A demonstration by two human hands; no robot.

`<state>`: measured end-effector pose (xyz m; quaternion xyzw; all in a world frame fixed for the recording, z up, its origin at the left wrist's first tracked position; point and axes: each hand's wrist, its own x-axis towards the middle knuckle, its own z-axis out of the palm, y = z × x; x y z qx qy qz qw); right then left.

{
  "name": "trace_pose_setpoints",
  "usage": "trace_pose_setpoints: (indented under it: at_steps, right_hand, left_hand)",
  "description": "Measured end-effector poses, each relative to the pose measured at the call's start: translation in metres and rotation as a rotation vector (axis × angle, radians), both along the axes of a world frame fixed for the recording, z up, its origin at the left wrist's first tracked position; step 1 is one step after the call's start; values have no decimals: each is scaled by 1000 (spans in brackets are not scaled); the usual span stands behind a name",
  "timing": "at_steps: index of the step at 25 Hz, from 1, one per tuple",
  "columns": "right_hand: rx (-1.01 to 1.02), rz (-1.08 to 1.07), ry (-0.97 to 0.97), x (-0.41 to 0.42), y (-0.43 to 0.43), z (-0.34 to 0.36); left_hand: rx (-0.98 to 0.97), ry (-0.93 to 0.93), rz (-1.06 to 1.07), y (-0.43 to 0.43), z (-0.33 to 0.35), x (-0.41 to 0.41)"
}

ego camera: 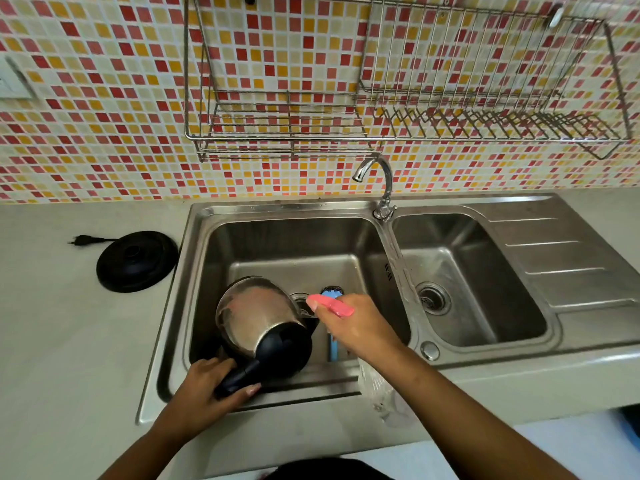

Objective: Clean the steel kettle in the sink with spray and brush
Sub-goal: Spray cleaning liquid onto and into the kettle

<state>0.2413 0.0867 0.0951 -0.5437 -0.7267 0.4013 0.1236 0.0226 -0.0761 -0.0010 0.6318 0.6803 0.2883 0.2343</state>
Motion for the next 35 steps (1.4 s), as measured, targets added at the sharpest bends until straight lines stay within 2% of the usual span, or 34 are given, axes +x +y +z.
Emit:
trace_pose_setpoints:
  at_steps: [5, 8, 14, 19, 26, 31, 35]
  right_hand:
    - [-89, -176, 187, 23, 0, -6]
    - [-128, -220, 203, 32, -3, -10]
    - [-213, -367, 175, 52, -11, -29]
    - [-236, -400, 180, 61, -16, -30]
    - [-237, -379, 223, 60, -15, -33]
    - [-249, -363, 201, 54, -15, -39]
    - [-183, -305, 202, 46, -12, -37]
  left_hand:
    - [-103, -259, 147, 30, 13, -9]
    - [-222, -417, 278, 55, 13, -16]
    - [-379, -549, 466, 88, -19, -17]
    - [-443, -636, 458, 93, -30, -23]
    - [-538, -529, 411, 91, -44, -32]
    - [-233, -249, 485, 116, -33, -18]
    - [-446, -2, 479, 156, -13, 20]
